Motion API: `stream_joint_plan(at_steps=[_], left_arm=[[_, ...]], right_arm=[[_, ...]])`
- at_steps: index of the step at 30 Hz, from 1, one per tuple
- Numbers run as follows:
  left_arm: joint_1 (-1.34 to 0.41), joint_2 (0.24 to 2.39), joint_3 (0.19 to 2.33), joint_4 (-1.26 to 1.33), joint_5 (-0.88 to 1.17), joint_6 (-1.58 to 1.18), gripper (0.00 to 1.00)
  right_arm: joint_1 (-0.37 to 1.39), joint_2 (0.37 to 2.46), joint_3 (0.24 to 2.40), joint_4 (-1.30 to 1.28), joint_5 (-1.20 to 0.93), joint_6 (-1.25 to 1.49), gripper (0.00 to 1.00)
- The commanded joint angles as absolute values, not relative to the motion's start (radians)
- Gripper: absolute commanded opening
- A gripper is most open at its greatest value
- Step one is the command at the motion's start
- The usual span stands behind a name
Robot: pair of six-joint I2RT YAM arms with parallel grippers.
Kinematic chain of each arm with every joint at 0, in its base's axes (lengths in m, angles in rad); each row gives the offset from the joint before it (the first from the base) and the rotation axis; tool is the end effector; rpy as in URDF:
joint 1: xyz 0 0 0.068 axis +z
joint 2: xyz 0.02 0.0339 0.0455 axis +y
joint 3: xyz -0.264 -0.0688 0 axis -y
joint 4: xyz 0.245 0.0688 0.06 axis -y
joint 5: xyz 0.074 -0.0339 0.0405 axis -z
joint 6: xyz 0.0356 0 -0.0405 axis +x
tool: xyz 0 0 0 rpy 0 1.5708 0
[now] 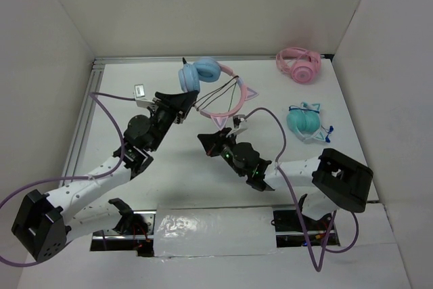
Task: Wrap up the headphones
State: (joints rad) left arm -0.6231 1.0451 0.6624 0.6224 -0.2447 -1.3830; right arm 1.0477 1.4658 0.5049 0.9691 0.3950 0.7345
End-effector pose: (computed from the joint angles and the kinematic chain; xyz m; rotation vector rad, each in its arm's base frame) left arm 0.2021 -0.1346 0.3318 -0.7709 1.2998 -1.5048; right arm 0.1561 0.2433 0.2105 0.0710 1.6694 1.0784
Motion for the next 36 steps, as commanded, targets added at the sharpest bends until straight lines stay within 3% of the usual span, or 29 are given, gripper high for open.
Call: stream_joint_plan(at_steps=[1,6,15,19,24,25,26,28,30,36], left_arm=[[-0.634,1.042,0.661,1.007,-0.233,-1.350,0.00],[-0.675,1.022,0.666,1.011,-0.244,-1.329,0.00],[-0.729,1.039,0.637,1.160,-0.261,-1.227,0.00],[-0.729,1.039,0.630,1.210,-0.233,-1.210,0.00],[-0.724,1.031,0.614,1.243,-0.221,-1.206,0.00],[-0.723,1.026,0.612,1.239,-0.221,-1.210,0.00],[-0.719,1.025,0.611,1.230,-0.222,-1.216,0.00],[-0.713,1.013,0.607,1.175,-0.225,-1.259,0.00],[-0.712,1.005,0.603,1.125,-0.236,-1.284,0.00],[-0.701,0.973,0.569,1.132,-0.242,-1.270,0.00]], right_arm=[[1.066,1.421,0.532,0.887,0.494,0.690,0.02],[1.068,1.370,0.543,0.831,0.561,0.647,0.03],[1.108,1.355,0.561,0.721,0.698,0.660,0.18],[1.108,1.289,0.561,0.609,0.735,0.623,0.34],[1.112,1.104,0.535,0.323,0.796,0.635,0.44],[1.112,1.071,0.531,0.272,0.798,0.605,0.68],[1.114,1.031,0.528,0.232,0.741,0.566,0.71],[1.115,0.925,0.546,0.062,0.715,0.543,0.96],[1.115,0.826,0.589,-0.131,0.669,0.540,0.96],[1.115,0.576,0.633,-0.397,0.607,0.523,0.96]])
